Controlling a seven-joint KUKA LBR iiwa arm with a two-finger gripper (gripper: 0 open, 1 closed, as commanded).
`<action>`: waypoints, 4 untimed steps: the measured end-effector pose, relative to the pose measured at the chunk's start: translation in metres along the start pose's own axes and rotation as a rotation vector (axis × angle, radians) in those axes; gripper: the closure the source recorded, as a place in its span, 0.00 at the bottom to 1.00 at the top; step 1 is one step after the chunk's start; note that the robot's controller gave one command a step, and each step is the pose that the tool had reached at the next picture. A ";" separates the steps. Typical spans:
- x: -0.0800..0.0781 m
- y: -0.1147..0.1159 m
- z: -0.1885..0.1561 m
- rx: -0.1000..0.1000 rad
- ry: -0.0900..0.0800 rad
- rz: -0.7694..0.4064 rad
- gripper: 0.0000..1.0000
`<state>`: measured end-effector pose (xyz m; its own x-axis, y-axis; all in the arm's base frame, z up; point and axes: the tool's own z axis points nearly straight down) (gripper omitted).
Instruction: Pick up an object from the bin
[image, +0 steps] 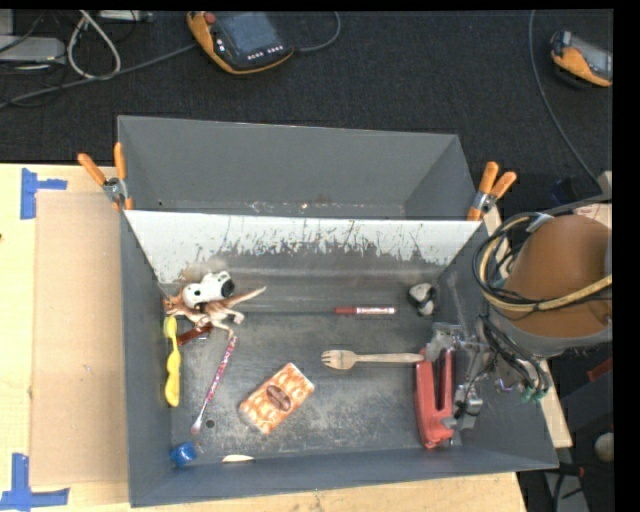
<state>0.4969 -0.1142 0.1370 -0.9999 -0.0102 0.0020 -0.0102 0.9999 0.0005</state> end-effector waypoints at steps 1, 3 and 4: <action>0.000 0.000 0.000 0.000 0.000 -0.001 0.00; 0.011 0.076 0.015 0.000 0.001 -0.089 0.00; -0.019 0.015 0.004 -0.002 0.002 -0.234 0.00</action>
Offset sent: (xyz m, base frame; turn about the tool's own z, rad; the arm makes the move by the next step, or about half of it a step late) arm -0.0202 0.0520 -0.0192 -0.1646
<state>0.5155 -0.0991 0.1335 -0.9703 -0.2417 0.0041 -0.2417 0.9703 0.0034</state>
